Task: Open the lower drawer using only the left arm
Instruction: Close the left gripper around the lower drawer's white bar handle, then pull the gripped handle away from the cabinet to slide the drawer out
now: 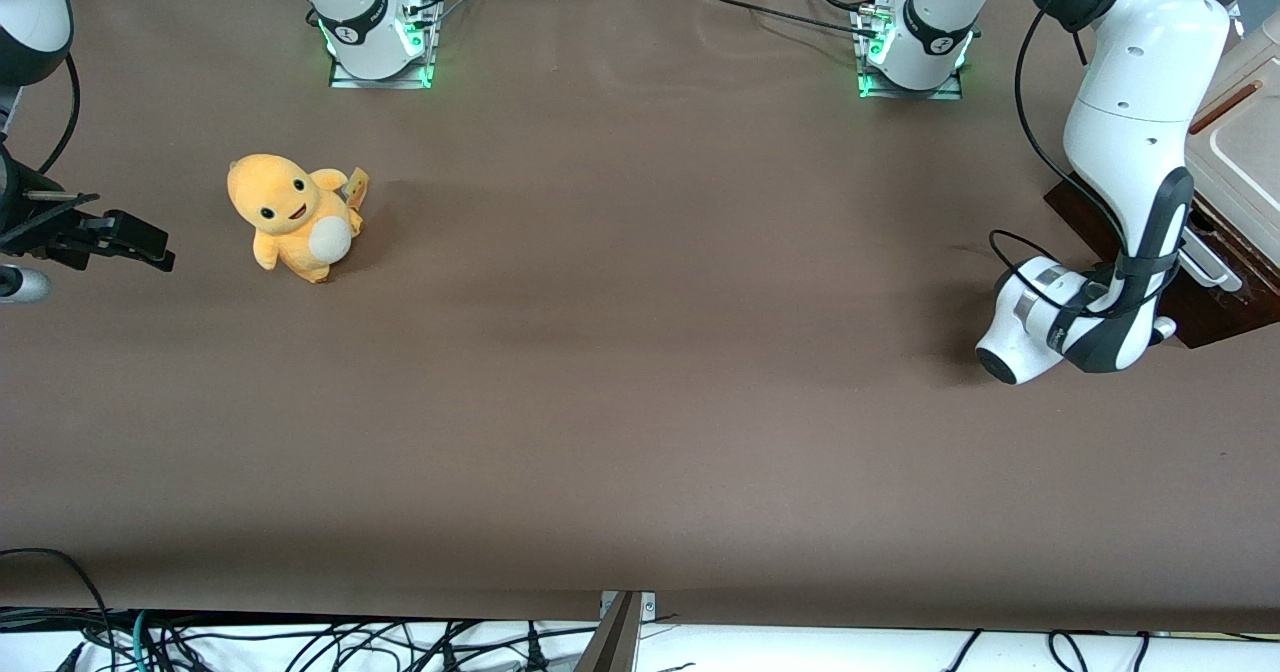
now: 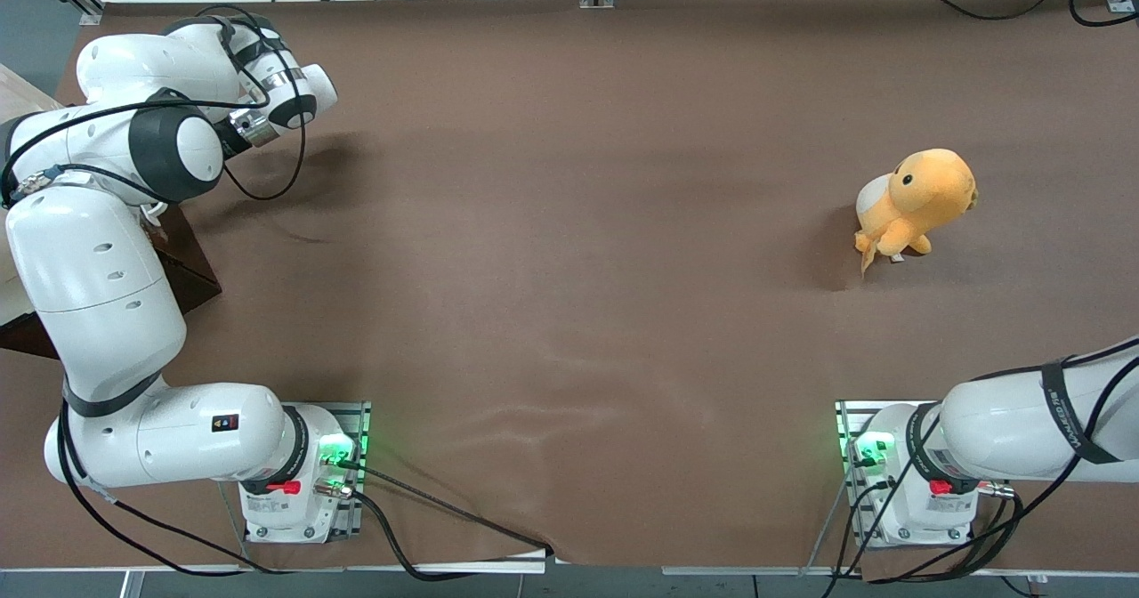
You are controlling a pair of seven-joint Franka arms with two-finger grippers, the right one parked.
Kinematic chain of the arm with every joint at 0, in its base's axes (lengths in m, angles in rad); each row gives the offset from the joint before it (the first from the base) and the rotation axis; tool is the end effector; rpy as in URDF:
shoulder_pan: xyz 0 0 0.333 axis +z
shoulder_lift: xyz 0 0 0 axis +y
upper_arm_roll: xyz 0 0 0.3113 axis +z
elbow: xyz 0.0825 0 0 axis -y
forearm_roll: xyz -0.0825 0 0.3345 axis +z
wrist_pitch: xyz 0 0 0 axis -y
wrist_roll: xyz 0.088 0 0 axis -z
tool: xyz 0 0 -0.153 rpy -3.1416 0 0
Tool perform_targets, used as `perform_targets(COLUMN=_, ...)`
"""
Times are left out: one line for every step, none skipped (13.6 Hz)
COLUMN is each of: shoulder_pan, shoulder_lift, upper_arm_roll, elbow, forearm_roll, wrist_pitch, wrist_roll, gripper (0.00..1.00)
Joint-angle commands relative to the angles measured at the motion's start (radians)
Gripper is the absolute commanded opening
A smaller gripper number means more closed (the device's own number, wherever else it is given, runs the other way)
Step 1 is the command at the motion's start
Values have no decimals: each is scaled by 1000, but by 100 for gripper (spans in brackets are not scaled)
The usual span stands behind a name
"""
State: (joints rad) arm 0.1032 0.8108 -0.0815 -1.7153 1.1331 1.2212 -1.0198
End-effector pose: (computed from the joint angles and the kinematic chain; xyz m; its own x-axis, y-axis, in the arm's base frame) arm 0.4929 0.1725 0.1867 0.8265 0.5622 -0.0294 -0.0235 -0.0177 -0.9996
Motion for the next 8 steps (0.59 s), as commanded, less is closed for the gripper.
perform_targets(shoulder_pan=-26, shoulder_lift=-10, upper_arm_roll=-1, elbow=13, forearm_roll=-22, wrist_pitch=1, wrist_roll=13, gripper=12)
perform_targets(shoulder_pan=-42, shoulder_lift=-9, upper_arm_roll=-1, elbow=16, forearm_roll=-22, wrist_pitch=1, wrist_roll=12, gripper=12)
perform_targets(shoulder_pan=-57, shoulder_lift=-9, upper_arm_roll=-7, elbow=26, forearm_roll=-32, wrist_pitch=1, wrist_roll=10, gripper=12)
perform_targets(shoulder_pan=-72, shoulder_lift=-7, upper_arm_roll=-7, elbow=32, forearm_roll=-51, wrist_pitch=0, wrist_roll=3, gripper=12)
perform_targets(shoulder_pan=-92, shoulder_lift=-7, upper_arm_roll=-7, elbow=36, forearm_roll=-58, wrist_pitch=0, wrist_roll=0, gripper=12)
perform_targets(shoulder_pan=-103, shoulder_lift=-4, upper_arm_roll=-7, elbow=39, forearm_roll=-58, wrist_pitch=0, wrist_roll=0, gripper=12)
perform_targets(shoulder_pan=-105, shoulder_lift=-4, upper_arm_roll=-7, elbow=48, forearm_roll=-58, wrist_pitch=0, wrist_roll=1, gripper=12)
perform_targets(shoulder_pan=-109, shoulder_lift=-4, upper_arm_roll=-7, elbow=49, forearm_roll=-58, wrist_pitch=0, wrist_roll=3, gripper=12)
